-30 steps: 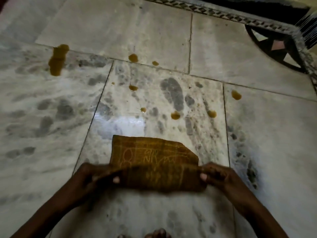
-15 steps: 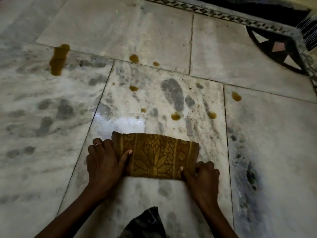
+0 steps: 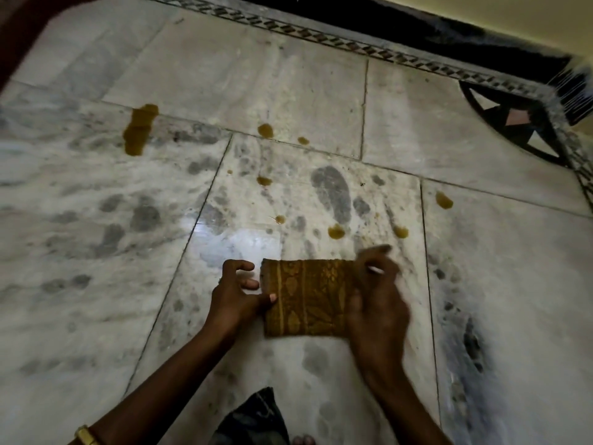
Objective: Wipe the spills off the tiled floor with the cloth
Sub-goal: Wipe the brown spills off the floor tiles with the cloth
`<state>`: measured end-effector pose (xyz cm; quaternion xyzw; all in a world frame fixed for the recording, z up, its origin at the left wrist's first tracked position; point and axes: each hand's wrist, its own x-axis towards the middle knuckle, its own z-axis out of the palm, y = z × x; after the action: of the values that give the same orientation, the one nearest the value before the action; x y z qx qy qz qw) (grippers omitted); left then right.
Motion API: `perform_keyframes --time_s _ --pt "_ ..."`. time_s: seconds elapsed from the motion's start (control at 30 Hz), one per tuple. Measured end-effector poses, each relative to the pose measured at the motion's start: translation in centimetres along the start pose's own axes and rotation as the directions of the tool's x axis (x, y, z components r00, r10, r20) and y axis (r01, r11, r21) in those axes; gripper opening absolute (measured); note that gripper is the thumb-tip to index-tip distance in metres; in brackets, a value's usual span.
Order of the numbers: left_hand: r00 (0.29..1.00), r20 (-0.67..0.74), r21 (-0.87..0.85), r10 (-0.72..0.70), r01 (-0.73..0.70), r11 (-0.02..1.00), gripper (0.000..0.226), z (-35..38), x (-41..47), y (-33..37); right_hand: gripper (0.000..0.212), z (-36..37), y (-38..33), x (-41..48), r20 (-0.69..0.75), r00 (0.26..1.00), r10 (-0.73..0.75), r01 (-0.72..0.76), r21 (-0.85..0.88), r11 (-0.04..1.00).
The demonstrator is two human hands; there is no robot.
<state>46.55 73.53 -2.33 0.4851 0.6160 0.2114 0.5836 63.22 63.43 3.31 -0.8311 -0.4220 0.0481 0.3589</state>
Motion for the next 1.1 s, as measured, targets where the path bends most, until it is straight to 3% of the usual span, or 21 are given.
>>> perform_keyframes --time_s 0.1,0.13,0.2,0.27,0.33,0.4,0.5,0.6,0.7,0.83,0.93,1.1 --pt "1.0 0.013 -0.035 -0.008 0.008 0.999 0.056 -0.5 0.2 0.1 0.05 4.7 -3.0 -2.6 0.225 0.939 -0.259 0.284 -0.083 0.955" --pt "1.0 0.02 -0.04 0.002 -0.001 0.999 0.054 -0.5 0.1 0.2 0.061 6.0 -3.4 -3.4 0.31 0.904 -0.295 0.346 -0.122 0.93" --pt "1.0 0.03 -0.064 0.007 -0.005 0.998 0.05 -0.5 0.1 0.4 0.096 7.5 -3.1 -4.6 0.475 0.834 -0.282 0.401 -0.169 0.9" --pt "0.999 0.047 -0.076 -0.008 0.012 0.997 0.05 -0.7 0.1 0.2 0.089 7.2 -2.9 -4.8 0.547 0.793 -0.269 0.381 -0.1 0.919" --pt "0.998 0.069 -0.068 -0.004 0.008 0.998 0.047 -1.0 0.0 0.2 0.063 6.2 -2.5 -4.9 0.483 0.825 -0.293 0.345 -0.02 0.939" --pt "0.996 0.05 0.006 0.077 -0.078 0.997 0.04 -1.6 0.1 0.1 0.046 5.7 -2.4 -4.5 0.312 0.897 -0.315 0.342 -0.035 0.939" --pt "0.911 -0.077 0.3 0.406 -0.367 0.881 0.031 -2.6 1.1 -0.4 0.053 7.0 -1.3 -3.4 0.278 0.924 -0.264 0.31 -0.138 0.941" --pt "0.776 -0.047 0.453 0.63 -0.545 0.706 0.025 -3.4 3.4 -0.4 0.067 9.1 0.5 -2.2 0.444 0.862 -0.243 0.374 -0.235 0.897" --pt "0.729 0.042 0.649 0.683 -0.54 0.537 0.04 -3.4 6.5 -0.5 0.071 9.3 2.1 -2.2 0.504 0.833 -0.228 0.415 -0.297 0.86" --pt "0.814 0.094 0.785 0.573 -0.414 0.461 0.071 -2.2 8.8 -1.0 0.071 5.9 6.2 -1.8 0.412 0.899 -0.145 0.324 -0.407 0.854" --pt "0.821 0.086 0.867 0.565 -0.341 0.364 0.07 -1.6 9.0 -1.6 0.073 4.0 9.3 1.0 0.321 0.947 -0.028 0.195 -0.5 0.844" --pt "0.8 0.072 0.885 0.595 -0.326 0.331 0.068 -1.3 8.8 -1.5 0.092 7.4 8.1 9.5 0.234 0.962 0.142 0.014 -0.56 0.828"
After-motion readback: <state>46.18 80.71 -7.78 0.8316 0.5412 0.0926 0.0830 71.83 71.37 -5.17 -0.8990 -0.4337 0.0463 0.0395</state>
